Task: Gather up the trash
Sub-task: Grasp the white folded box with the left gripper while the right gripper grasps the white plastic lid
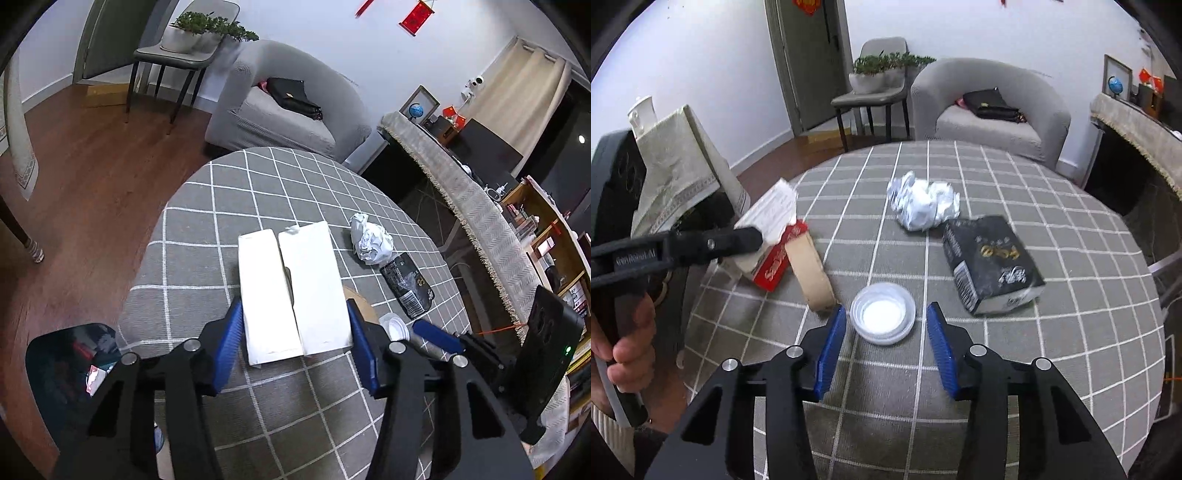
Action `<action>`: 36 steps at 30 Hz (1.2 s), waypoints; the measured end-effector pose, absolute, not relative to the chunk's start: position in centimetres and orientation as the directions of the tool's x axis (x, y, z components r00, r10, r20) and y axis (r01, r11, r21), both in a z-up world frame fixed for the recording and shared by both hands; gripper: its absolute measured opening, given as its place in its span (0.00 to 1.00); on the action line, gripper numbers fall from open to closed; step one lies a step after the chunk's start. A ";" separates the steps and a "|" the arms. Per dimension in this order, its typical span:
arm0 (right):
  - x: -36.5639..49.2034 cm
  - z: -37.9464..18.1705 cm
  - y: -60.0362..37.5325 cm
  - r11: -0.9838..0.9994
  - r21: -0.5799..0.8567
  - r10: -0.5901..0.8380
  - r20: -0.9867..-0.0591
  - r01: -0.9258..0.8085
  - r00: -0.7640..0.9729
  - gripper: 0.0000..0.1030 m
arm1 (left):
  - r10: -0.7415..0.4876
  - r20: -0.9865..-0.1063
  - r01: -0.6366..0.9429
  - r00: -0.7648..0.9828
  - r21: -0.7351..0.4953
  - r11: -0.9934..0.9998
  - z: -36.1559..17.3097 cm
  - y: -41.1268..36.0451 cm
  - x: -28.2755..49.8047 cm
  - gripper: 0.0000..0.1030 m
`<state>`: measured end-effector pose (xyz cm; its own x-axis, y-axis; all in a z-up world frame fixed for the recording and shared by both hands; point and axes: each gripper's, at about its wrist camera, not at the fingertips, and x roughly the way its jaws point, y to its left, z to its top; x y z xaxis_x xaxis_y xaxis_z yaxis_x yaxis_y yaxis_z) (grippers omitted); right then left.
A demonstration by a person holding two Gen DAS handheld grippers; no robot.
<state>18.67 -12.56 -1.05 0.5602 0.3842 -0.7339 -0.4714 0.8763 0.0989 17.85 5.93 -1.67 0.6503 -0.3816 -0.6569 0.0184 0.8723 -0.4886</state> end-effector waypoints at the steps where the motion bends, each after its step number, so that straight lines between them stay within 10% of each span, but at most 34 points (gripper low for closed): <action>1: 18.8 -1.0 -12.5 0.877 0.099 0.385 -0.731 -0.471 0.564 0.39 | -0.380 -0.658 0.019 0.650 -0.486 0.874 -1.6 6.0 17.8 0.55; 18: 19.3 -1.8 -10.5 0.875 0.097 0.376 -0.755 -0.475 0.538 0.05 | -0.398 -0.653 0.052 0.644 -0.482 0.874 -1.0 6.7 17.1 0.55; 36: 18.0 1.0 -9.7 0.873 0.099 0.396 -0.715 -0.477 0.576 0.01 | -0.390 -0.636 0.060 0.666 -0.475 0.878 0.2 8.7 15.1 0.55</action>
<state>17.97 -9.69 1.00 0.5763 0.3959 -0.7150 -0.4774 0.8731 0.0986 15.11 8.72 0.15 0.6659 -0.3901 -0.6359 0.0604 0.8778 -0.4752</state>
